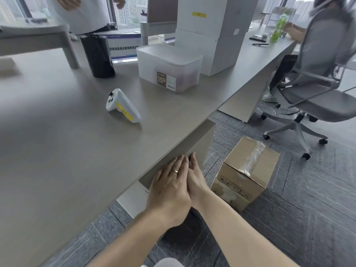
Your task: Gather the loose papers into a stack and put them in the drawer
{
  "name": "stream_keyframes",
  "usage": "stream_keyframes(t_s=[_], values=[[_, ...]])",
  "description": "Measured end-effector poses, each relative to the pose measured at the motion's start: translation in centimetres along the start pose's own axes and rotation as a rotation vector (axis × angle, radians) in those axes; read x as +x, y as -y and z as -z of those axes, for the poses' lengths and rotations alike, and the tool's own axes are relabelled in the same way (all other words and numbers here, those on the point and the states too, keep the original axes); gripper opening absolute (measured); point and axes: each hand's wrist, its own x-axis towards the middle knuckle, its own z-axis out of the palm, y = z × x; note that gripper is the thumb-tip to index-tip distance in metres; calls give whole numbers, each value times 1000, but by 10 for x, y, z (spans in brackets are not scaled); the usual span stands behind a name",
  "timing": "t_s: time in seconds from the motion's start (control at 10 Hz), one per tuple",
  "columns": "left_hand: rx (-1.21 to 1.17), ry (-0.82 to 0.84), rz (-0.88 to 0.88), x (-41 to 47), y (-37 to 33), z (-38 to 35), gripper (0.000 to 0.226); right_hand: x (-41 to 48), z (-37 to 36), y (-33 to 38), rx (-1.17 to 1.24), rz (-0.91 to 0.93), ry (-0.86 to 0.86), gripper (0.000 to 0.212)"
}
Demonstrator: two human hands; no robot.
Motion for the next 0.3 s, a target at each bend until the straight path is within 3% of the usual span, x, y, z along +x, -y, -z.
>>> stream_keyframes(t_s=[0.1, 0.2, 0.3], values=[[6, 7, -8, 0, -1, 3, 78, 1, 12, -3, 1, -97, 52, 73], [-22, 59, 18, 2, 3, 9, 80, -10, 21, 11, -169, -117, 8, 62], [-94, 140, 3, -3, -4, 20, 75, -31, 35, 48, -265, 43, -140, 52]])
